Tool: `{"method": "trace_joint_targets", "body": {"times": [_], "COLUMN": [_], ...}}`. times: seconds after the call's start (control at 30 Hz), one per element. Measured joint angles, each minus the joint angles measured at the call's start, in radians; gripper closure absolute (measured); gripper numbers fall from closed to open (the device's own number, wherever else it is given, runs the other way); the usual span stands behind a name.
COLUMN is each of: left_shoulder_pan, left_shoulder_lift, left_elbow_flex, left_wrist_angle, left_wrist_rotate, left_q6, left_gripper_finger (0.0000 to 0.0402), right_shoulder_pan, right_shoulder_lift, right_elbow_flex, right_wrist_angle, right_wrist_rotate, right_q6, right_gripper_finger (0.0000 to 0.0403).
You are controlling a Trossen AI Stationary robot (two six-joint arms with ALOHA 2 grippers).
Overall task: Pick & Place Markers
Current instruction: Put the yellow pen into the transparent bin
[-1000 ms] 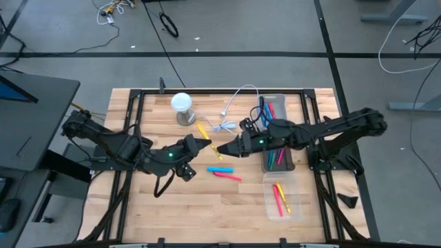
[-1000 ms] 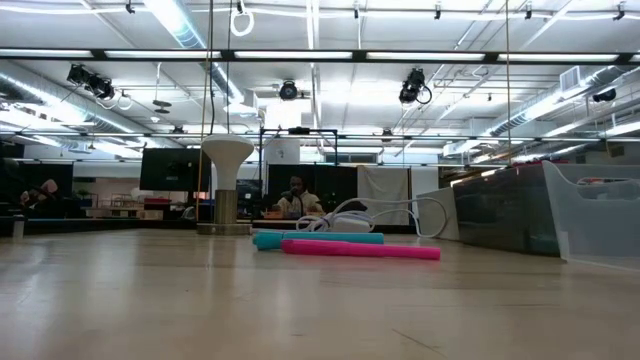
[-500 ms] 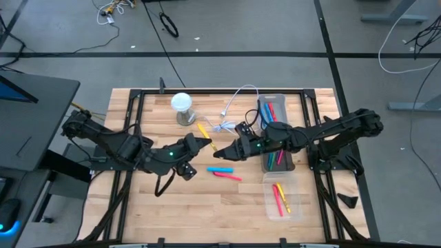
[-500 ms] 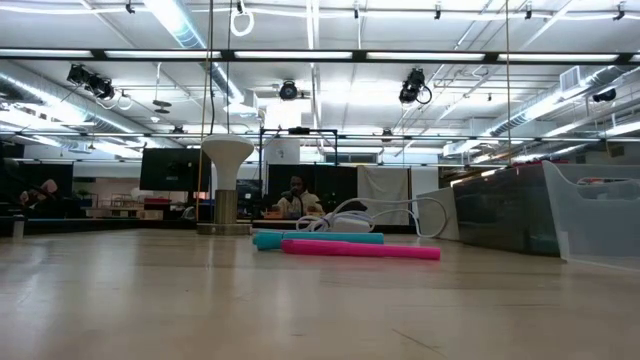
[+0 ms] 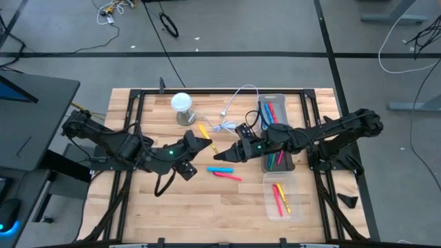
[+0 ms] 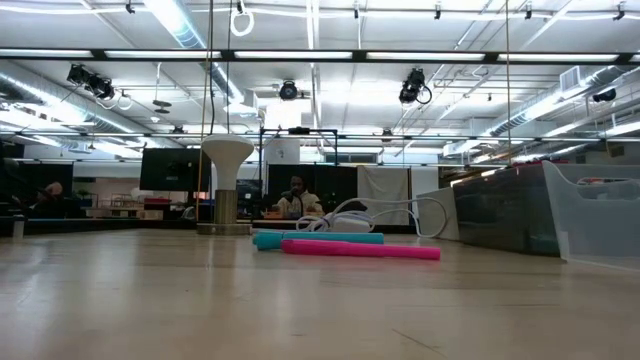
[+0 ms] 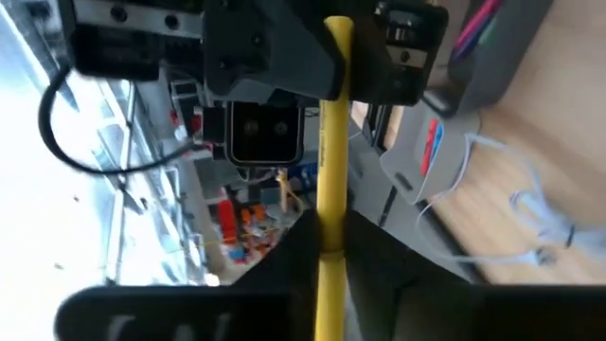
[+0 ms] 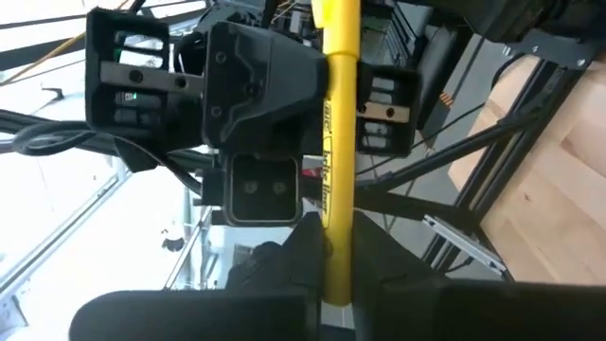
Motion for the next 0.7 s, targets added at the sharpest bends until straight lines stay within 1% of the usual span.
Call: {"method": "trace_joint_targets", "body": {"times": [0.07, 0.2, 0.27, 0.33, 0.43, 0.5, 0.6, 0.7], "left_shoulder_pan": [0.000, -0.011, -0.022, -0.033, -0.043, -0.043, -0.039, -0.034], "left_shoulder_lift": [0.000, 0.001, 0.001, 0.001, 0.001, 0.001, 0.001, 0.001], "left_elbow_flex": [0.000, 0.000, 0.000, 0.000, 0.000, 0.000, 0.000, 0.000], "left_wrist_angle": [-0.001, -0.002, -0.002, -0.002, -0.001, -0.001, 0.000, 0.000], "left_wrist_rotate": [-0.009, -0.094, -0.155, -0.226, -0.331, -0.379, -0.405, -0.404], "left_q6": [-0.083, -0.315, -0.440, -0.561, -0.750, -0.875, -1.002, -1.034], "left_gripper_finger": [0.0329, 0.0270, 0.0249, 0.0234, 0.0221, 0.0218, 0.0218, 0.0220], "right_shoulder_pan": [0.000, -0.002, 0.001, 0.014, 0.050, 0.088, 0.151, 0.202], "right_shoulder_lift": [-0.005, -0.048, -0.083, -0.131, -0.218, -0.267, -0.325, -0.357], "right_elbow_flex": [0.000, 0.000, 0.000, 0.000, 0.000, 0.000, 0.000, 0.000], "right_wrist_angle": [-0.009, -0.087, -0.182, -0.305, -0.522, -0.667, -0.825, -0.936], "right_wrist_rotate": [0.017, 0.068, 0.102, 0.163, 0.299, 0.406, 0.547, 0.635], "right_q6": [-0.003, -0.042, -0.066, -0.090, -0.102, -0.087, -0.022, 0.062], "right_gripper_finger": [0.0385, 0.0385, 0.0385, 0.0385, 0.0385, 0.0385, 0.0385, 0.0385]}}
